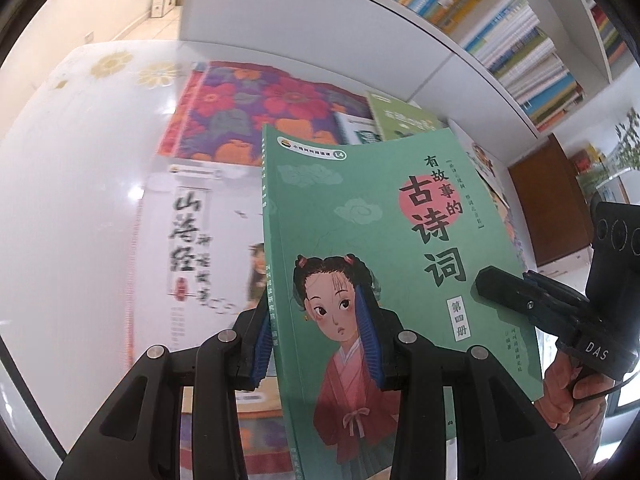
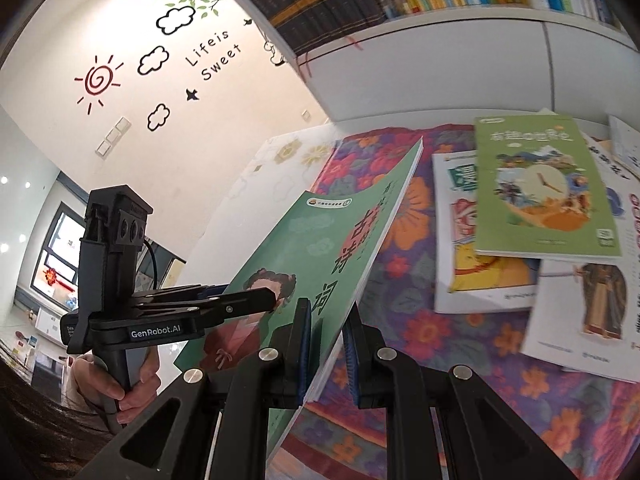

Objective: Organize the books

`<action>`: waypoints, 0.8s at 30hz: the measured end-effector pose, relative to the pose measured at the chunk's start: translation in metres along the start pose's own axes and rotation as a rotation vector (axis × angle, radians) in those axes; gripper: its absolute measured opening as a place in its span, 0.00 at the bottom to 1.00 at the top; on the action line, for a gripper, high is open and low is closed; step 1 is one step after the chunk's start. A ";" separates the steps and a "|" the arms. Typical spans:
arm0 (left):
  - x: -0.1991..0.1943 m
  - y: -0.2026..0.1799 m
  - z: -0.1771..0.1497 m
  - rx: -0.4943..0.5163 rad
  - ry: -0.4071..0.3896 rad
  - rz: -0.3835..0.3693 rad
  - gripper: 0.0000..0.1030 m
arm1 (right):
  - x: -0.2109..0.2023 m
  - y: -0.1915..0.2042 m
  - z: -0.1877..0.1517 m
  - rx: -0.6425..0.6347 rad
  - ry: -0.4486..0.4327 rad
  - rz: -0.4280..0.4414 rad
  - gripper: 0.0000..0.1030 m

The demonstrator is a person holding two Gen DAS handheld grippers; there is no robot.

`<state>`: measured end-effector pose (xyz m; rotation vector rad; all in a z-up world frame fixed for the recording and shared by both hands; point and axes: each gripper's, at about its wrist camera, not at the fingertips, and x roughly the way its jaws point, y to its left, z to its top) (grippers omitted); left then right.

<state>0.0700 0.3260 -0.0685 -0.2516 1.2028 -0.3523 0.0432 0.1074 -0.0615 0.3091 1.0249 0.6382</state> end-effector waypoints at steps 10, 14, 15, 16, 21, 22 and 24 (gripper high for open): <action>-0.005 0.057 0.007 -0.081 -0.023 0.026 0.34 | 0.054 0.027 0.013 -0.011 0.046 0.044 0.15; 0.000 0.081 0.008 -0.107 -0.024 0.026 0.34 | 0.079 0.034 0.017 -0.009 0.062 0.054 0.15; 0.002 0.085 0.009 -0.112 -0.023 0.024 0.34 | 0.084 0.035 0.017 -0.009 0.066 0.054 0.15; 0.006 0.090 0.008 -0.116 -0.017 0.021 0.34 | 0.089 0.036 0.016 -0.010 0.070 0.051 0.15; 0.020 0.104 0.007 -0.125 0.000 0.018 0.34 | 0.111 0.033 0.007 -0.010 0.076 0.002 0.15; 0.022 0.105 0.007 -0.121 -0.001 0.025 0.34 | 0.115 0.030 0.004 0.009 0.078 0.015 0.15; 0.024 0.110 0.006 -0.127 0.010 0.020 0.34 | 0.119 0.028 0.001 0.025 0.079 0.023 0.15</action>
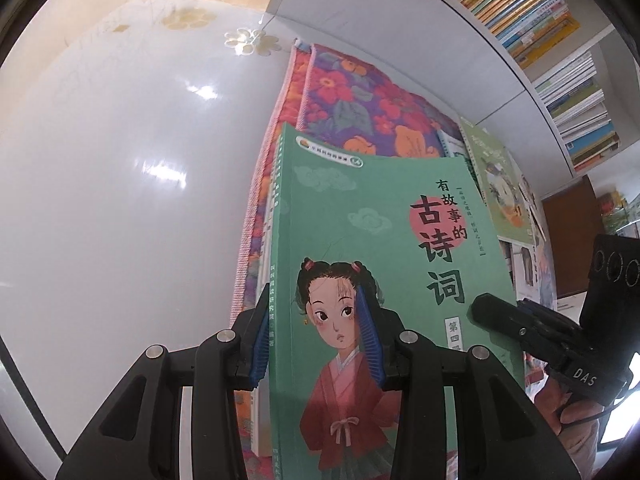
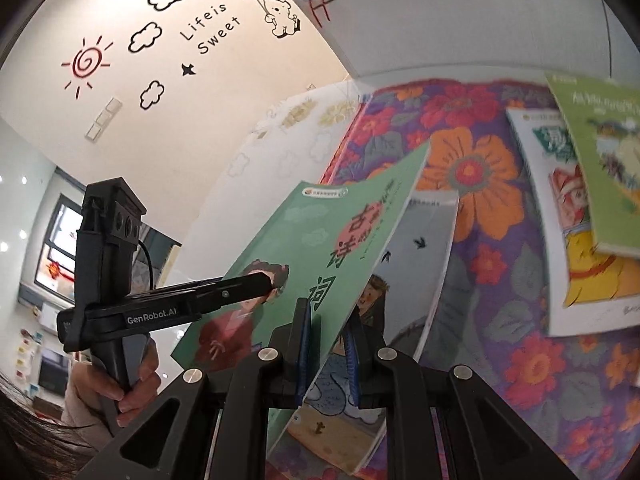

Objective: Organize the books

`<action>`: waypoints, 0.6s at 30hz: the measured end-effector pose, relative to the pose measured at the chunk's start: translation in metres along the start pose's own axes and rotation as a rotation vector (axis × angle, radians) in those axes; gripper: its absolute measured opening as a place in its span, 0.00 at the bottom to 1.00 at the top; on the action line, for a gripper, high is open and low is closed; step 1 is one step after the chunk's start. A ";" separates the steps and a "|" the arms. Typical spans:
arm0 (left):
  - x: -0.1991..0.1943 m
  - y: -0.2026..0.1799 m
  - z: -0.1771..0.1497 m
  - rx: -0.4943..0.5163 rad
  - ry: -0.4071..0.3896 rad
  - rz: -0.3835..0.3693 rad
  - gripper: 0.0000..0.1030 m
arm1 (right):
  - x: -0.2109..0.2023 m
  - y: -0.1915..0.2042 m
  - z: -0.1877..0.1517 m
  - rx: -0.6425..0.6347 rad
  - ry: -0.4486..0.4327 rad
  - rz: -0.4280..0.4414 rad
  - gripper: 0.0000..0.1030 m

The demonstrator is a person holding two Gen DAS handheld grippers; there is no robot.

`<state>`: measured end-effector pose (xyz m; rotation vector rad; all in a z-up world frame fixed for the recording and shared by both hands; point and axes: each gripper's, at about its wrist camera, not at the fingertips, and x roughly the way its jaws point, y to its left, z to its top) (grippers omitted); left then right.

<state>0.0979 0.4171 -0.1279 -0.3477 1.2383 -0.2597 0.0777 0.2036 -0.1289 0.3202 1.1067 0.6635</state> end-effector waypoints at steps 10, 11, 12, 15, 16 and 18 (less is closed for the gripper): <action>0.006 0.000 -0.002 0.018 0.022 0.024 0.36 | 0.020 -0.022 -0.011 0.073 0.037 -0.056 0.15; 0.006 -0.001 -0.002 0.022 0.021 0.029 0.36 | 0.020 -0.024 -0.012 0.078 0.038 -0.060 0.15; 0.007 -0.001 -0.001 0.023 0.020 0.033 0.36 | 0.020 -0.026 -0.013 0.089 0.036 -0.050 0.15; 0.007 -0.001 -0.001 0.021 0.018 0.041 0.36 | 0.022 -0.026 -0.013 0.096 0.036 -0.051 0.16; 0.007 0.000 -0.001 0.019 0.017 0.042 0.37 | 0.023 -0.025 -0.014 0.084 0.041 -0.064 0.16; 0.007 0.001 -0.001 0.011 0.013 0.048 0.37 | 0.026 -0.024 -0.014 0.072 0.042 -0.081 0.17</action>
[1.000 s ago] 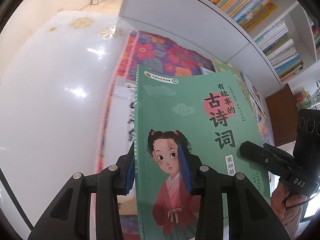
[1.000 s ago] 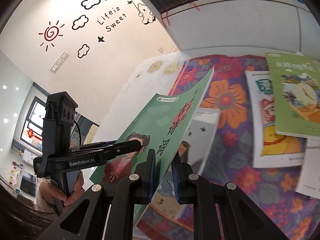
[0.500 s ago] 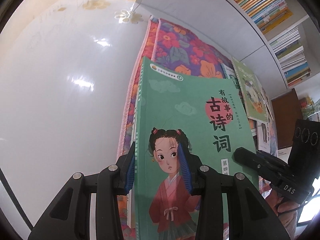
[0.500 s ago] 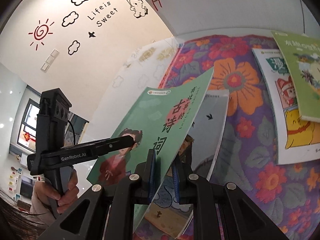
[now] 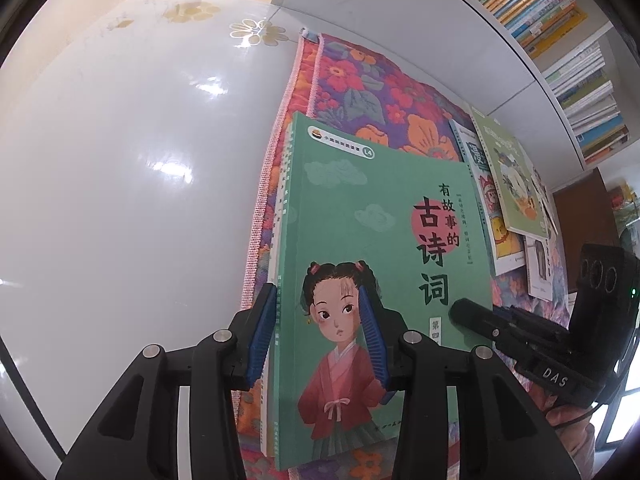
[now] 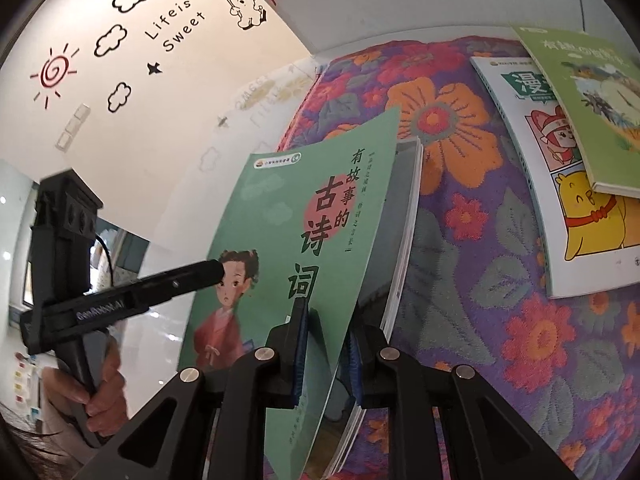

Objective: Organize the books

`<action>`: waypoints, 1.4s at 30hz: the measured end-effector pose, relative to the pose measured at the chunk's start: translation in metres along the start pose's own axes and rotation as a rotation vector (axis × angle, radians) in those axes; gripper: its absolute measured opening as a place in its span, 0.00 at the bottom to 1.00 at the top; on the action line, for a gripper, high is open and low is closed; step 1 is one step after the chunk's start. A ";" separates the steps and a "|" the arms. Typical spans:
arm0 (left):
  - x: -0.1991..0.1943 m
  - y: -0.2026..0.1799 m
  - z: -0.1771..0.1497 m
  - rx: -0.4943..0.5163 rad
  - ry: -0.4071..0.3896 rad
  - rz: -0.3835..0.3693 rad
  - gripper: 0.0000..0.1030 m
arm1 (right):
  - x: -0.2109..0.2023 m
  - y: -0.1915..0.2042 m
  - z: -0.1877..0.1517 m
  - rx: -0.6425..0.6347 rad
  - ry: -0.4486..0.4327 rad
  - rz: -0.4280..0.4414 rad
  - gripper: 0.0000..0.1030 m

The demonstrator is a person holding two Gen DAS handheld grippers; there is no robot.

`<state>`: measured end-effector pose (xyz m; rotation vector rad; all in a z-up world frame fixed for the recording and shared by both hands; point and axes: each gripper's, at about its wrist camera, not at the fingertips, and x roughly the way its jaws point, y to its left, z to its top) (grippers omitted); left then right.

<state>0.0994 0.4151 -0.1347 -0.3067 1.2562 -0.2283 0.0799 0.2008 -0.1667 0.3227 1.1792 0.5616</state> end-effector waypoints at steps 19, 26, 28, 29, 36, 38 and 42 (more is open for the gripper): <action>0.001 0.001 -0.001 0.000 0.001 0.022 0.37 | 0.001 -0.001 -0.005 0.017 -0.014 -0.017 0.19; 0.002 0.001 -0.001 -0.005 0.006 0.027 0.37 | 0.001 0.003 -0.005 0.010 -0.002 -0.036 0.20; 0.002 0.001 -0.001 -0.006 0.008 0.028 0.37 | 0.001 0.007 -0.005 -0.006 0.003 -0.055 0.22; 0.002 0.002 -0.001 -0.007 0.007 0.027 0.37 | 0.002 0.008 -0.005 -0.006 0.004 -0.060 0.22; -0.002 0.002 -0.001 -0.009 0.000 0.030 0.37 | 0.004 0.023 -0.002 -0.054 0.030 -0.143 0.27; -0.005 0.003 0.000 -0.013 -0.012 0.029 0.38 | 0.005 0.024 -0.001 -0.060 0.046 -0.158 0.27; -0.010 0.006 0.003 -0.023 -0.029 0.036 0.39 | 0.003 0.024 0.001 -0.058 0.049 -0.154 0.28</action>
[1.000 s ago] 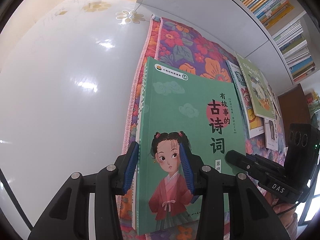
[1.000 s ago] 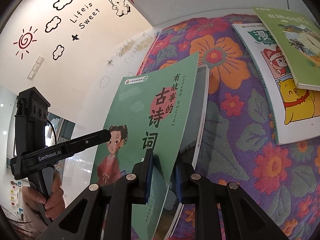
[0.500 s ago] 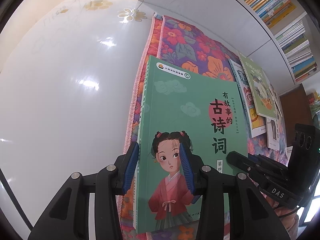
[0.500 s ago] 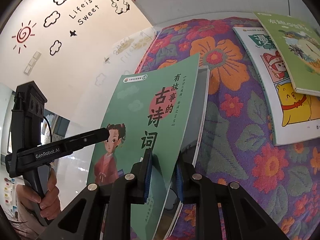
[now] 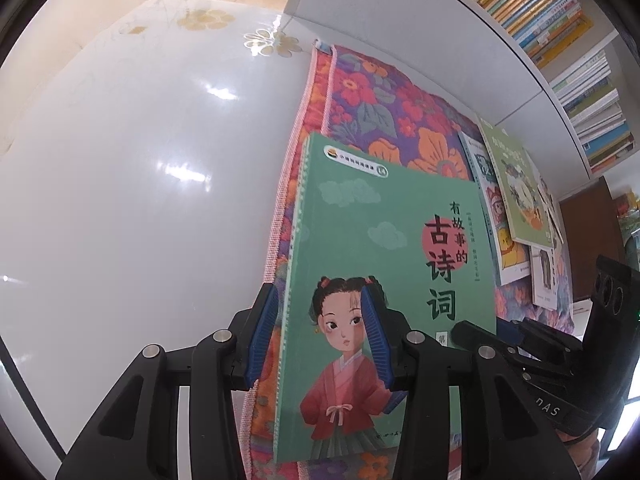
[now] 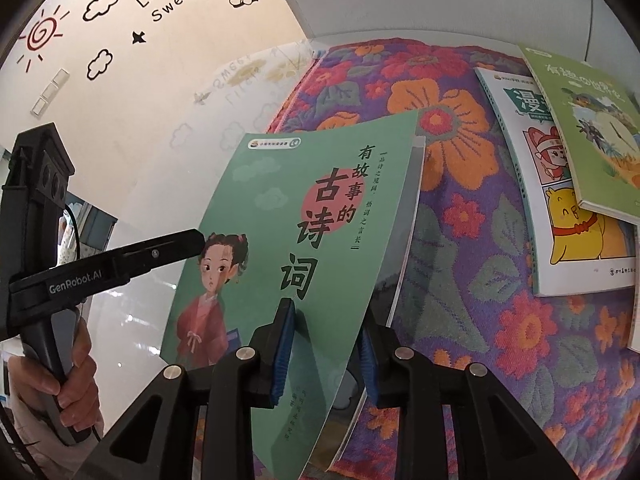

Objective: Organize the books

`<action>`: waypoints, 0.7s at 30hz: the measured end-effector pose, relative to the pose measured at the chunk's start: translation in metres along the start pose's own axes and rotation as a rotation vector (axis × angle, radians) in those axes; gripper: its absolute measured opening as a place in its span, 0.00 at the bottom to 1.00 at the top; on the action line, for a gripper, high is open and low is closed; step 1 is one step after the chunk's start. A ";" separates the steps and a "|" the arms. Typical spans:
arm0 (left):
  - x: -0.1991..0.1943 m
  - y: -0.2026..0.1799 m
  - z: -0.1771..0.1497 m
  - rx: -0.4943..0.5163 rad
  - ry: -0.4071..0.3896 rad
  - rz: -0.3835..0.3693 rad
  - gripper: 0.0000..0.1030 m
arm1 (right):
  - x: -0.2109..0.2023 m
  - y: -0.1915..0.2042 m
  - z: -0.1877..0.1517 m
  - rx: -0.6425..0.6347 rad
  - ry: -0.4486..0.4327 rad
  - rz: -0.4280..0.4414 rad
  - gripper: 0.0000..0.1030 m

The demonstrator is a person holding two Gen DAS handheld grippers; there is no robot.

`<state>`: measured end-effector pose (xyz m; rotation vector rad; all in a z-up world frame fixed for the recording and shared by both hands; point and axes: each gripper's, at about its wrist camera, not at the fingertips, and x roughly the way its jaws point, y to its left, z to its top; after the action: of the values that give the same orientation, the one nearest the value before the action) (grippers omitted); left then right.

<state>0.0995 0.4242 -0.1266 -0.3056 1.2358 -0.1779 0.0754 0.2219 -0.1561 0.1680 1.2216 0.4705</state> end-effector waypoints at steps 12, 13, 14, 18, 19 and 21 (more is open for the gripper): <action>-0.012 0.006 0.001 -0.021 -0.025 0.021 0.39 | -0.006 -0.023 0.002 0.078 -0.001 -0.042 0.34; -0.013 0.005 0.002 -0.025 -0.027 0.011 0.39 | -0.005 -0.023 0.002 0.074 0.007 -0.053 0.34; -0.015 0.004 0.002 -0.029 -0.031 0.006 0.39 | -0.003 -0.023 0.002 0.073 0.015 -0.053 0.34; -0.021 -0.004 0.001 -0.018 -0.042 0.009 0.39 | -0.001 -0.022 0.000 0.092 0.020 0.003 0.35; -0.022 -0.006 0.001 -0.016 -0.042 0.011 0.39 | -0.001 -0.022 0.000 0.099 0.015 0.007 0.35; -0.023 -0.013 0.002 -0.009 -0.040 0.015 0.39 | -0.003 -0.024 -0.001 0.106 0.012 0.024 0.35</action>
<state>0.0944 0.4191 -0.1009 -0.3067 1.1992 -0.1531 0.0802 0.1992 -0.1628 0.2712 1.2580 0.4281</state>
